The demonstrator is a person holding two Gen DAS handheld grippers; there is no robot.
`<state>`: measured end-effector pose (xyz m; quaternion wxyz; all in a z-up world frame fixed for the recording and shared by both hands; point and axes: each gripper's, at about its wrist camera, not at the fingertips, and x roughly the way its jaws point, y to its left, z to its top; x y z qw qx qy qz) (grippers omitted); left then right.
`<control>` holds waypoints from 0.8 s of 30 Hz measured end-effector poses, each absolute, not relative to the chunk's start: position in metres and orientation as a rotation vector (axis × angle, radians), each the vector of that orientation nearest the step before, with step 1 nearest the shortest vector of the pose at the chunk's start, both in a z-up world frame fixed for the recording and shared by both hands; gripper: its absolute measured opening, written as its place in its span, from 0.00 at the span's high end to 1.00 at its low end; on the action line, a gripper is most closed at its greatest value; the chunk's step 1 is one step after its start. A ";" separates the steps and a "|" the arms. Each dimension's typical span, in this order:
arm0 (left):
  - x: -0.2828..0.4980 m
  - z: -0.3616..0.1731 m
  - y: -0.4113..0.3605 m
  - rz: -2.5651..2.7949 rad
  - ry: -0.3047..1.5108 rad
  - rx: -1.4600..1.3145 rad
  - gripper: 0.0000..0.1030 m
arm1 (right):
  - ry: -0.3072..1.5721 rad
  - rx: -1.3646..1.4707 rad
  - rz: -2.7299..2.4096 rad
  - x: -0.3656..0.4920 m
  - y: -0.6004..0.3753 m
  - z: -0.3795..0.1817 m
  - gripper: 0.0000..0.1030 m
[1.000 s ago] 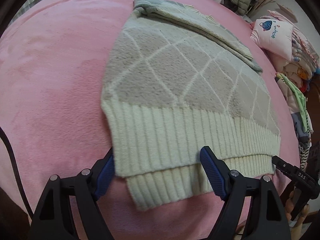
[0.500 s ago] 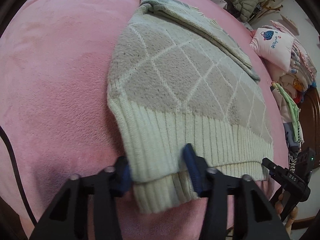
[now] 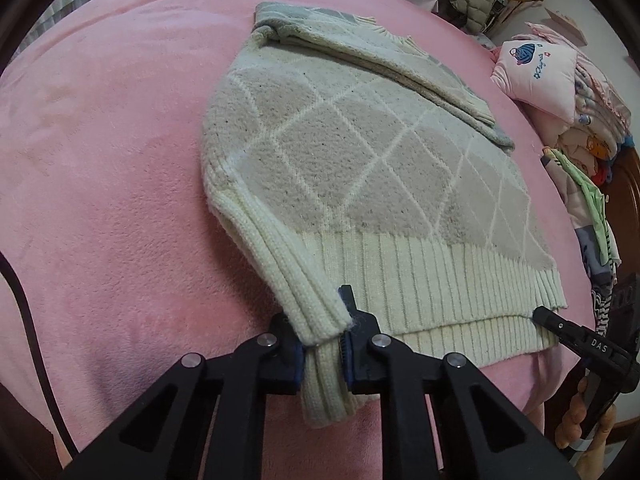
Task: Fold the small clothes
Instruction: 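Lift the hem with both tools and fold it up toward the collar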
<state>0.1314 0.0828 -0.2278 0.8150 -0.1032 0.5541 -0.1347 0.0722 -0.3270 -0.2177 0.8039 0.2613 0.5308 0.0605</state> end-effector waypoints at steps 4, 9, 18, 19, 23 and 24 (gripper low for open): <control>0.131 -0.226 0.085 -0.279 1.180 -0.226 0.89 | 1.116 0.558 0.140 0.071 -0.331 -0.211 0.91; 0.137 -0.206 0.095 -0.312 1.153 -0.289 0.90 | 1.069 0.551 0.164 0.074 -0.334 -0.190 0.91; 0.160 -0.140 0.093 -0.359 1.028 -0.325 0.91 | 0.950 0.473 0.204 0.094 -0.332 -0.130 0.92; 0.164 -0.132 0.092 -0.366 1.016 -0.327 0.91 | 0.940 0.469 0.208 0.098 -0.333 -0.124 0.92; 0.186 -0.109 0.089 -0.366 0.988 -0.330 0.91 | 0.902 0.488 0.229 0.112 -0.340 -0.104 0.92; 0.192 -0.105 0.085 -0.364 0.986 -0.333 0.91 | 0.891 0.506 0.234 0.117 -0.343 -0.100 0.92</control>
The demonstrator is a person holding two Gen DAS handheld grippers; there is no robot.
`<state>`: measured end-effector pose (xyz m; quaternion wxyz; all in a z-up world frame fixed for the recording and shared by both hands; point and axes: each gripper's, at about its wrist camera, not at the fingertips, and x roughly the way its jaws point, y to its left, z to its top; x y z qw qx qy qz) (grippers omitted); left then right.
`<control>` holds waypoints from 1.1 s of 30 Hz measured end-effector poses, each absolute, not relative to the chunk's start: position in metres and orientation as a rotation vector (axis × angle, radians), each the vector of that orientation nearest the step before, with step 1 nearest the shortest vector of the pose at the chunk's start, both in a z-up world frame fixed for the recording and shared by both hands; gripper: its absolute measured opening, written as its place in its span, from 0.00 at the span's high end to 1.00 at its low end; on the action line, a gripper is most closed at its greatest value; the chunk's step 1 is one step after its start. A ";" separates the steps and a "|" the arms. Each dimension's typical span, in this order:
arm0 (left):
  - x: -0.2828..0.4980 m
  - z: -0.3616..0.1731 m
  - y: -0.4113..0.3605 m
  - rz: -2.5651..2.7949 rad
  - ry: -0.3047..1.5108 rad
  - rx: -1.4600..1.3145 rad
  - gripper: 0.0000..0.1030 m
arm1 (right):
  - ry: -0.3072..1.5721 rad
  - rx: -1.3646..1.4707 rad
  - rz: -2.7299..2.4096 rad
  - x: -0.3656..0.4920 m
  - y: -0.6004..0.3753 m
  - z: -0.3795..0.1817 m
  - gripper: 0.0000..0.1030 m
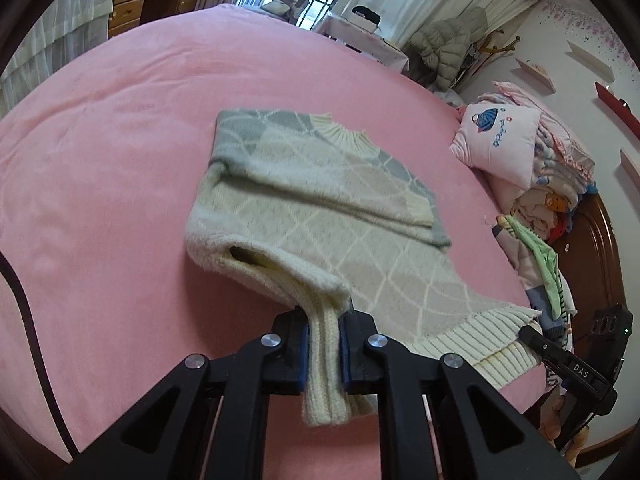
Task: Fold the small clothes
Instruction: 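Lift the hem with both tools and fold it up toward the collar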
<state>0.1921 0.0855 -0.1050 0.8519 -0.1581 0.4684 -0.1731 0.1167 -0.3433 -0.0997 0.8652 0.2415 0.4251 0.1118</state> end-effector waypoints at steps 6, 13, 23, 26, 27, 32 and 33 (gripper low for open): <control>0.246 -0.077 0.077 -0.333 0.972 -0.364 0.91 | 0.825 0.570 0.231 0.161 -0.362 -0.072 0.92; 0.346 -0.058 0.072 -0.259 0.935 -0.410 0.91 | 0.757 0.573 0.149 0.251 -0.380 -0.045 0.92; 0.501 -0.104 0.039 -0.123 0.981 -0.346 0.91 | 0.782 0.475 -0.001 0.412 -0.381 -0.073 0.92; 0.528 -0.136 0.031 -0.097 1.031 -0.332 0.91 | 0.832 0.464 -0.047 0.446 -0.382 -0.106 0.92; 0.539 -0.150 0.028 -0.089 1.054 -0.325 0.91 | 0.847 0.461 -0.057 0.452 -0.382 -0.114 0.92; 0.558 -0.189 0.020 -0.035 1.107 -0.283 0.88 | 0.929 0.434 -0.106 0.477 -0.381 -0.159 0.92; 0.558 -0.194 0.019 -0.032 1.110 -0.283 0.87 | 0.937 0.433 -0.113 0.481 -0.382 -0.164 0.92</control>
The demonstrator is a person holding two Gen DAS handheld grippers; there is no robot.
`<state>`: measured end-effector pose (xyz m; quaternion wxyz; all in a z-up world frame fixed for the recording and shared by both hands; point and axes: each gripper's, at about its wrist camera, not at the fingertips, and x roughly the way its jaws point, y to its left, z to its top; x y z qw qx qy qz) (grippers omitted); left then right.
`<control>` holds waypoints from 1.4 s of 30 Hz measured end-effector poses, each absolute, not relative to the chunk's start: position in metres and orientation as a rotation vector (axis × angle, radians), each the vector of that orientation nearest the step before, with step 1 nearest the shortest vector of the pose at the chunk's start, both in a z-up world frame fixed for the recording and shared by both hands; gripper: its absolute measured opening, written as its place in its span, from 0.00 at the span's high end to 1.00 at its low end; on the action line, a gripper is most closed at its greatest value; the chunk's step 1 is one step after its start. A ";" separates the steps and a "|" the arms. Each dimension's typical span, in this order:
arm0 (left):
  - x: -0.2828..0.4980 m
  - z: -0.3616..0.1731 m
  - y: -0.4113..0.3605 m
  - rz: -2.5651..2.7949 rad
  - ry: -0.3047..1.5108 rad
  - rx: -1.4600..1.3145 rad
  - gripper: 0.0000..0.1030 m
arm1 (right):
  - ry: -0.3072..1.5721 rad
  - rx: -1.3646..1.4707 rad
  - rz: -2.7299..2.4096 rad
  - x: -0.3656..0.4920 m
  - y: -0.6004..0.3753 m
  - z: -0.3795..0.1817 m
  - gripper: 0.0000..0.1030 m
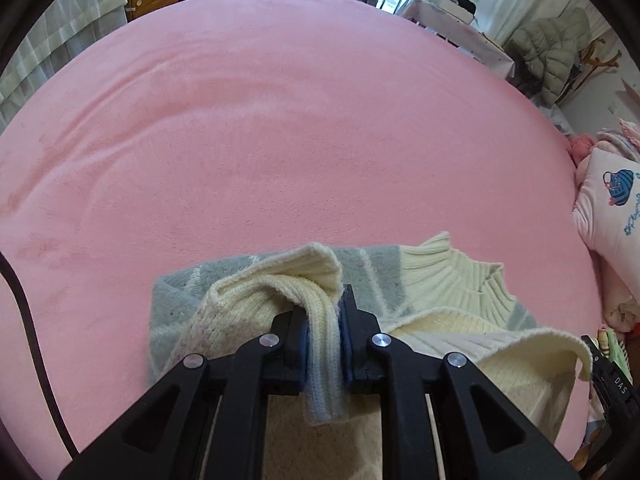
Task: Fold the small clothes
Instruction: 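Lift the hem with both tools and fold it up toward the collar, then release the hem onto the collar and open both tools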
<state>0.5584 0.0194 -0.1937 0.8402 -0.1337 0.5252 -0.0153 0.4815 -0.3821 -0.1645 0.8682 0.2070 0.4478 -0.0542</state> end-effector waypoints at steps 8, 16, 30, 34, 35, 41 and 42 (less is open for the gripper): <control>0.569 -0.203 0.020 -0.057 1.151 -0.306 0.77 | 1.032 0.523 -0.123 0.502 -0.392 -0.188 0.87; 0.567 -0.160 0.029 -0.068 1.038 -0.292 0.54 | 0.946 0.524 -0.105 0.494 -0.399 -0.153 0.78; 0.526 -0.128 0.020 -0.059 0.962 -0.136 0.33 | 0.833 0.292 -0.081 0.464 -0.372 -0.095 0.56; 0.488 -0.143 0.002 -0.142 1.014 -0.056 0.33 | 0.907 0.228 0.003 0.445 -0.342 -0.112 0.76; 0.481 -0.145 -0.004 -0.154 1.022 -0.042 0.34 | 0.922 0.215 0.020 0.439 -0.334 -0.116 0.78; 0.414 -0.156 -0.038 -0.272 1.040 0.041 0.34 | 0.992 0.163 0.131 0.394 -0.278 -0.142 0.80; 0.407 -0.156 -0.042 -0.284 1.034 0.044 0.34 | 0.995 0.161 0.158 0.386 -0.267 -0.145 0.80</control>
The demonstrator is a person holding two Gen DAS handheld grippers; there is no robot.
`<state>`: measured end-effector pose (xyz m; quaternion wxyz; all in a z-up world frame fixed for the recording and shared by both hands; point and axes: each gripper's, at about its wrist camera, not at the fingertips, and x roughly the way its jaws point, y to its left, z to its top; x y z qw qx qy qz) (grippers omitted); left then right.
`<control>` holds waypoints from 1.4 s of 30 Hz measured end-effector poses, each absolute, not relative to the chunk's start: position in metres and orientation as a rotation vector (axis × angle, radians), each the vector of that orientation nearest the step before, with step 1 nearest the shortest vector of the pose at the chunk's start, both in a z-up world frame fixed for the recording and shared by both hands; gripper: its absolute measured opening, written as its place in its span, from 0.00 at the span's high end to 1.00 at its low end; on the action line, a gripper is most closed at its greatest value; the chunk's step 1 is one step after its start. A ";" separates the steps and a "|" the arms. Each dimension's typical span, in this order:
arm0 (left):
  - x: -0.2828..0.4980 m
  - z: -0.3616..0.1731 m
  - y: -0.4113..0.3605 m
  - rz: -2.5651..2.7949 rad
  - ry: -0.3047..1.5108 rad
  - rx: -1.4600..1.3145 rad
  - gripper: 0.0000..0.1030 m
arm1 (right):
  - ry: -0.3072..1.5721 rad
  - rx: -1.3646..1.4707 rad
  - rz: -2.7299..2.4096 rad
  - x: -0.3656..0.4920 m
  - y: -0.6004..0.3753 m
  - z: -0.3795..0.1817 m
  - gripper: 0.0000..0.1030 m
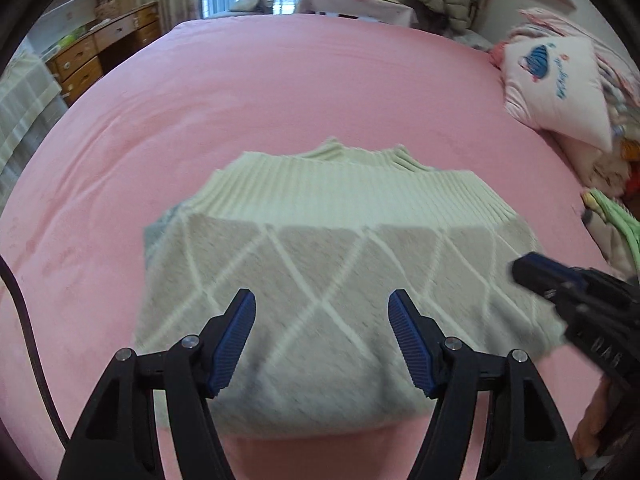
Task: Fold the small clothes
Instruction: 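Release the hem onto the collar and open both tools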
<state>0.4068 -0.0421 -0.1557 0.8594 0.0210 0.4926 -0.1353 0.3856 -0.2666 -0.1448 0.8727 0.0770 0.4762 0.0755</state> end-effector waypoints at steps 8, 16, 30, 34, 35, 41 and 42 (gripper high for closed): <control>0.389 -0.198 -0.042 -0.205 1.065 0.030 0.45 | 1.075 0.189 0.225 0.370 -0.223 -0.188 0.93; 0.393 -0.215 -0.003 -0.198 1.034 -0.004 0.52 | 1.055 0.085 0.106 0.355 -0.258 -0.211 1.00; 0.389 -0.213 0.038 -0.159 1.060 -0.036 0.74 | 1.054 0.225 -0.127 0.309 -0.386 -0.205 1.00; 0.378 -0.203 0.033 -0.131 1.072 -0.012 0.74 | 1.052 0.175 -0.117 0.298 -0.377 -0.192 1.00; 0.375 -0.200 0.032 -0.129 1.075 -0.011 0.72 | 1.050 0.180 -0.106 0.295 -0.371 -0.189 1.00; 0.350 -0.174 0.033 -0.119 1.058 0.006 0.57 | 1.001 0.206 -0.035 0.272 -0.345 -0.157 1.00; 0.343 -0.167 0.033 -0.122 1.049 0.011 0.55 | 0.992 0.210 -0.022 0.266 -0.342 -0.151 1.00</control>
